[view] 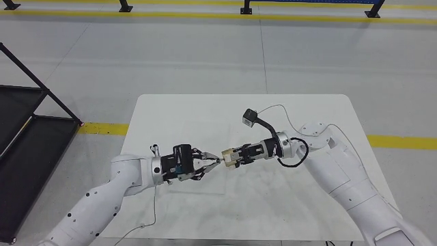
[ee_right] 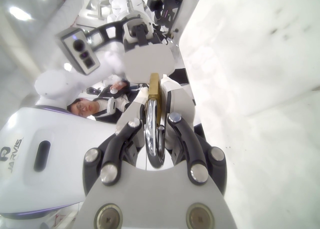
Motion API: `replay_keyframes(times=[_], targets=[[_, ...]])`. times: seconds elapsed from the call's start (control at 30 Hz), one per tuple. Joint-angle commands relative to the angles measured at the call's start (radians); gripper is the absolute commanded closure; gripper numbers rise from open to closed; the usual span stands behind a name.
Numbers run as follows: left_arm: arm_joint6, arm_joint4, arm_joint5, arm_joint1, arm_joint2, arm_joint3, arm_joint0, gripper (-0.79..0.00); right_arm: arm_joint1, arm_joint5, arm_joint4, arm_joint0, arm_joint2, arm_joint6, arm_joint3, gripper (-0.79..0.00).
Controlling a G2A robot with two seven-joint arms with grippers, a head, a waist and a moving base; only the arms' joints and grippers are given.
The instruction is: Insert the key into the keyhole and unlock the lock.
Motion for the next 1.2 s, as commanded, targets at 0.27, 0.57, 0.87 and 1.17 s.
replay_keyframes(times=[0.27,0.57,0.87,1.17], targets=[[-0.001,-0.219,-0.121,0.019,-0.159,0.107,0.044,-0.785,-0.003,-0.009,0.006,0.002,0.002,-0.003,0.010,0.000],[-0.012,-0.266,-0.136,0.025,-0.219,0.100,0.088,-0.785,-0.004,-0.006,0.011,0.003,0.001,-0.003,0.011,0.000],[-0.012,-0.266,-0.136,0.025,-0.219,0.100,0.088,-0.785,-0.004,-0.006,0.011,0.003,0.001,-0.003,0.011,0.000],[-0.012,-0.266,-0.136,0.025,-0.219,0.100,0.088,-0.785,0.023,0.066,-0.225,-0.034,0.039,-0.175,-0.033,0.000]])
